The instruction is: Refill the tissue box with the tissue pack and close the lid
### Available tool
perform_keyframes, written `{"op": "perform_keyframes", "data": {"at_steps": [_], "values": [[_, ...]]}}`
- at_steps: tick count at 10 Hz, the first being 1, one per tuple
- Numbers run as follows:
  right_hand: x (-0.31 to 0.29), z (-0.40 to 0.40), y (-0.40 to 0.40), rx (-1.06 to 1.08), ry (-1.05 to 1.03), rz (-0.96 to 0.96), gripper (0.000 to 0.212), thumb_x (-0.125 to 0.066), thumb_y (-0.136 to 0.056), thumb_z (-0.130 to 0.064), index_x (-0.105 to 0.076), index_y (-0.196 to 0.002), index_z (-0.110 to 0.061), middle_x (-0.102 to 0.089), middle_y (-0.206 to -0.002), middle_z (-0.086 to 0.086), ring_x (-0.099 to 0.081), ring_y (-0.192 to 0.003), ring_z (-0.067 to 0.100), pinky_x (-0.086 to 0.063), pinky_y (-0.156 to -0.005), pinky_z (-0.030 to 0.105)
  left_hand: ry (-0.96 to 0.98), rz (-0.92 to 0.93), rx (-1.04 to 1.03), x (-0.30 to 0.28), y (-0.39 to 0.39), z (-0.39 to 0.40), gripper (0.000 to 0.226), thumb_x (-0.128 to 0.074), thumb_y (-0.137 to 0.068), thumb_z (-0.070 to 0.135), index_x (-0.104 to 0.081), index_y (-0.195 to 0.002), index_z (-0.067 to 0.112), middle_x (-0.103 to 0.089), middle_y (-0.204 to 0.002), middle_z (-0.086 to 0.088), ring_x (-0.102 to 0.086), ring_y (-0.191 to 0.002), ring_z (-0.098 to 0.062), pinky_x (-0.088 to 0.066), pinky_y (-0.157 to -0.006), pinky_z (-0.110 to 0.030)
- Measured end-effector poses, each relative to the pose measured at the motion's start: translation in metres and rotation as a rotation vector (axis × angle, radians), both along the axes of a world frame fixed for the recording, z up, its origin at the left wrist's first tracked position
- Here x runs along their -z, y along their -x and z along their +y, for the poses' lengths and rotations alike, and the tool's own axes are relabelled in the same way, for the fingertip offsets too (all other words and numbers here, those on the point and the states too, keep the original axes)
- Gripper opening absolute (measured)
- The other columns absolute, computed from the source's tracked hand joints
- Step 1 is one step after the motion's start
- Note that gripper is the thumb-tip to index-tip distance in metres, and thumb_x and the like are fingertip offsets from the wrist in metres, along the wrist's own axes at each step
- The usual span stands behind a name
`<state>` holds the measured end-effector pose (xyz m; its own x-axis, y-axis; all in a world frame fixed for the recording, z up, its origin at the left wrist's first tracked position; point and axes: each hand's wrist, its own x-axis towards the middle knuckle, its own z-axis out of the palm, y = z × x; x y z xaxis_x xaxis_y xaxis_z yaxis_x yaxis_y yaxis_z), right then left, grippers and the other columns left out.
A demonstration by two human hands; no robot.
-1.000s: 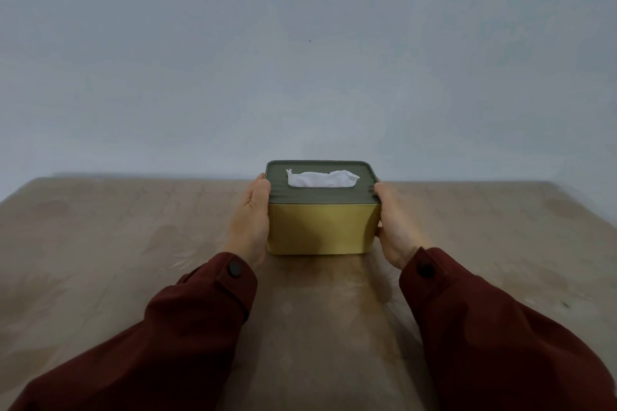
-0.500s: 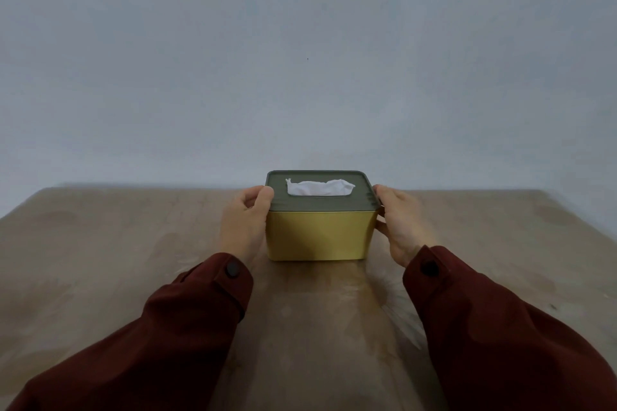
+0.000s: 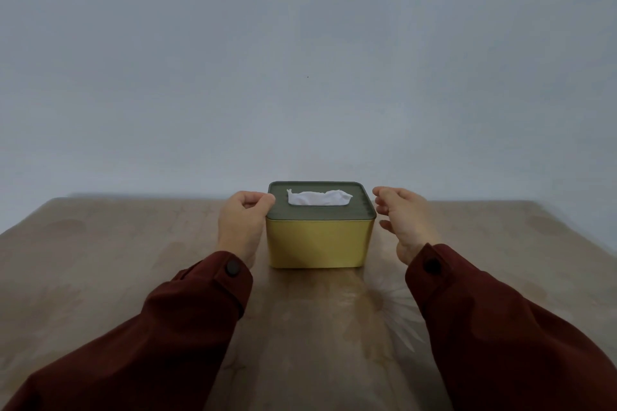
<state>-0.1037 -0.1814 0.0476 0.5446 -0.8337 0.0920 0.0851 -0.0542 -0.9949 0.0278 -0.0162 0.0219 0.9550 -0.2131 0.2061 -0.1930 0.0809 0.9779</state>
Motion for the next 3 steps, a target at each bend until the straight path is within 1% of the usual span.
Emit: {"op": "perform_keyframes", "data": {"at_steps": [1,2,3], "values": [[-0.004,0.003,0.002,0.006,0.027,0.008,0.013,-0.055,-0.085,-0.016,-0.065,-0.088,-0.009,-0.057,-0.074,-0.001,-0.048,-0.064,0.009,-0.037,-0.058,0.022,0.019,-0.034,-0.001,-0.004,0.001,0.0,0.013,-0.066,-0.08,0.016,-0.063,-0.086,0.005,-0.057,-0.068,0.001,-0.051,-0.061,-0.007,-0.041,-0.048,-0.005],[-0.01,0.008,0.005,-0.013,0.034,0.014,0.013,-0.055,-0.084,-0.016,-0.065,-0.087,-0.008,-0.058,-0.073,-0.001,-0.048,-0.063,0.009,-0.035,-0.055,0.021,0.032,-0.039,0.02,-0.009,0.005,0.002,0.014,-0.067,-0.081,0.019,-0.06,-0.074,0.008,-0.054,-0.064,0.002,-0.051,-0.056,-0.004,-0.039,-0.046,-0.002],[-0.016,0.013,0.007,-0.055,0.05,0.011,0.013,-0.055,-0.085,-0.017,-0.063,-0.082,-0.008,-0.058,-0.069,0.0,-0.047,-0.059,0.01,-0.033,-0.05,0.021,0.032,-0.049,0.048,-0.018,0.01,0.003,0.024,-0.064,-0.083,0.025,-0.056,-0.064,0.014,-0.052,-0.061,0.004,-0.051,-0.045,0.004,-0.04,-0.045,-0.006]]}}
